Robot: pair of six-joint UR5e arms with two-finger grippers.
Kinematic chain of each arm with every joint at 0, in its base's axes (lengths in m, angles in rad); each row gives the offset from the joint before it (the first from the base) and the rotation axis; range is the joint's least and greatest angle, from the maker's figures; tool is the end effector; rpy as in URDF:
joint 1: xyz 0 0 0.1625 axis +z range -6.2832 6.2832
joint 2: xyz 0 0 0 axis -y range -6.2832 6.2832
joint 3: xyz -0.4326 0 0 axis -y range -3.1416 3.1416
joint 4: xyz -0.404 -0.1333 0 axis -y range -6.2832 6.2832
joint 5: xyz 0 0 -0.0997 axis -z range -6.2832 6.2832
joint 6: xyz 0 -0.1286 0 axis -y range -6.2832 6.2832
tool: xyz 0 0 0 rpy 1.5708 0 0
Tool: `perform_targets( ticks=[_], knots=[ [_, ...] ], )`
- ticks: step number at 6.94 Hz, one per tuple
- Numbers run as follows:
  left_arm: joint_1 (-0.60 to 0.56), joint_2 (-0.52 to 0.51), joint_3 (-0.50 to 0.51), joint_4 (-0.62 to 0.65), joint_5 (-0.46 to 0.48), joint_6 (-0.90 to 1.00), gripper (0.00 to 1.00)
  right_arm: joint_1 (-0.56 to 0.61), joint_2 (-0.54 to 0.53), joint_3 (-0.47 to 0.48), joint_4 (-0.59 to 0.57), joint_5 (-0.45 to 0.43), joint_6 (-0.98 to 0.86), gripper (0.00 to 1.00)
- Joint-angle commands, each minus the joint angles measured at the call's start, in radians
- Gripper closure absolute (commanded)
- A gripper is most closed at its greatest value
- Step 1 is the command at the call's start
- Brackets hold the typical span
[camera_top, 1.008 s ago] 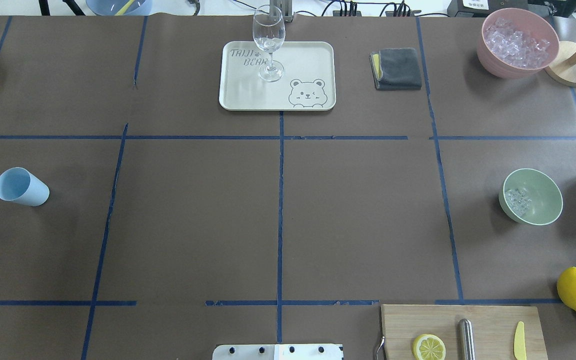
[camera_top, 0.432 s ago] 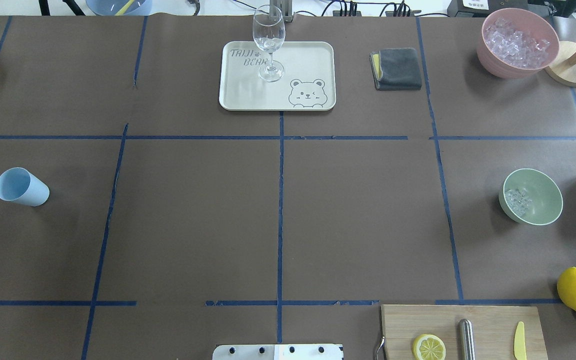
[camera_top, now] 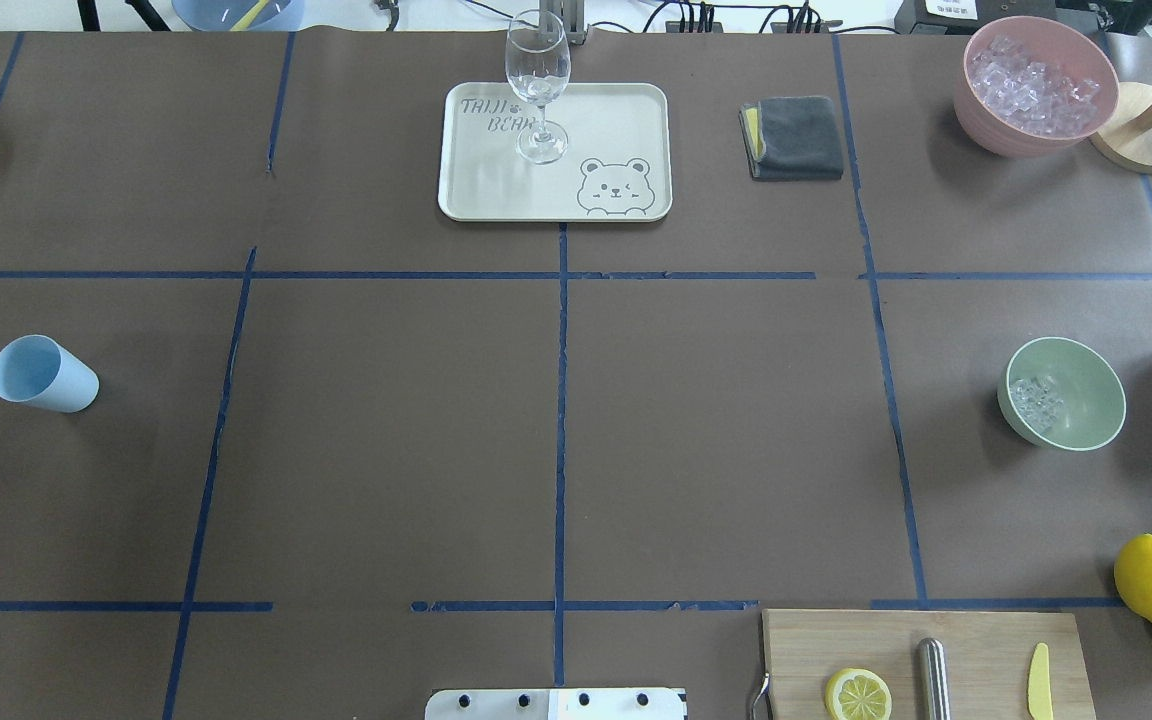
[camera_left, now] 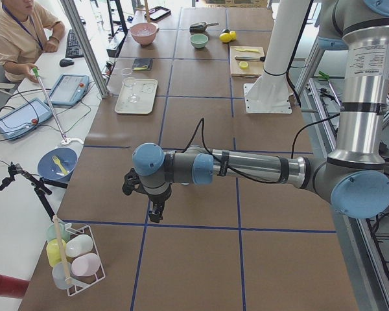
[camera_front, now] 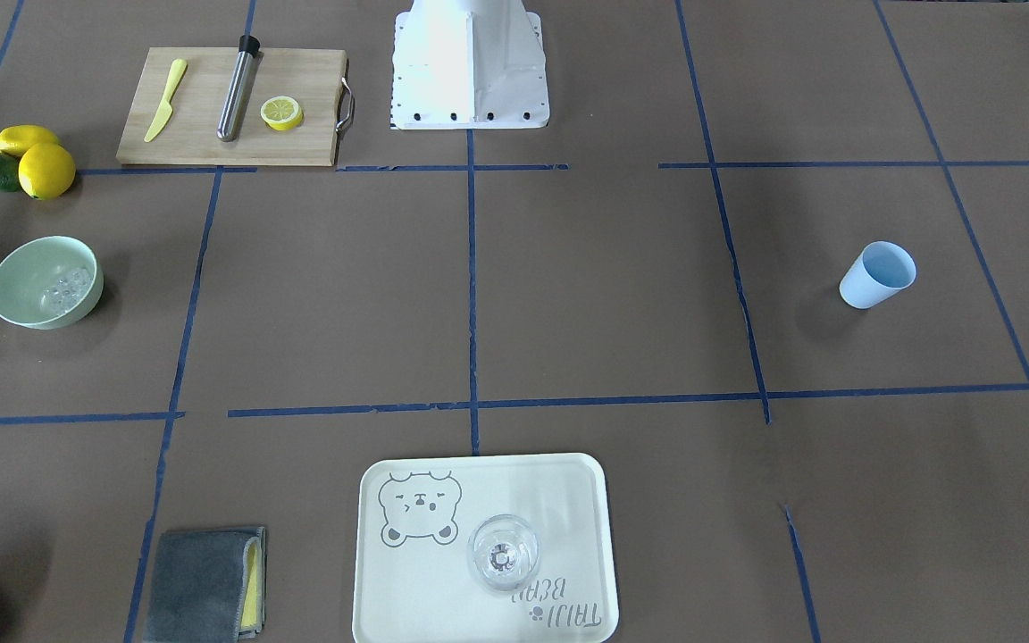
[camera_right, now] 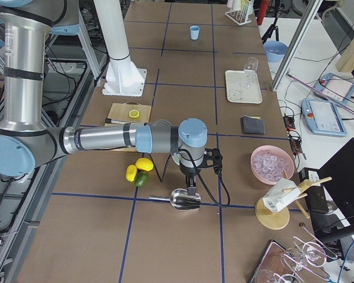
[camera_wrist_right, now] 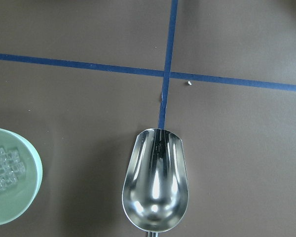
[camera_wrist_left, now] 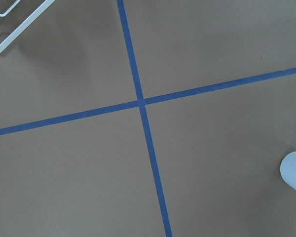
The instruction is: Pour ice into bowl
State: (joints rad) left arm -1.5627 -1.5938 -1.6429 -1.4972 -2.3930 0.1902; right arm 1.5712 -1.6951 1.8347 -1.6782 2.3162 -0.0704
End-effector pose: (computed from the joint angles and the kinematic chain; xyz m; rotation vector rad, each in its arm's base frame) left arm -0.0349 -0.5140 0.6420 0.0951 0.8183 0.1958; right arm 0.0463 -0.4491 0.6268 0.0571 -0.7440 -0.0787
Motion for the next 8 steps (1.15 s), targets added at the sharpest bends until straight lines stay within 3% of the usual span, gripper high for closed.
perform_targets(
  ticks=[1, 4, 5, 8],
  knots=[
    [0.001, 0.000, 0.000, 0.000, 0.000, 0.000, 0.00, -0.002, 0.000, 0.000, 0.000, -0.001, 0.000, 0.00],
    [0.001, -0.002, 0.003, -0.002, -0.002, 0.000, 0.00, -0.002, 0.018, -0.037, -0.002, 0.026, 0.001, 0.00],
    [0.001, -0.002, 0.005, -0.002, -0.002, 0.000, 0.00, -0.002, 0.072, -0.113, -0.002, 0.082, 0.003, 0.00],
    [0.001, -0.002, 0.003, -0.002, 0.000, 0.000, 0.00, 0.001, 0.098, -0.146, 0.000, 0.088, -0.006, 0.00]
  ],
)
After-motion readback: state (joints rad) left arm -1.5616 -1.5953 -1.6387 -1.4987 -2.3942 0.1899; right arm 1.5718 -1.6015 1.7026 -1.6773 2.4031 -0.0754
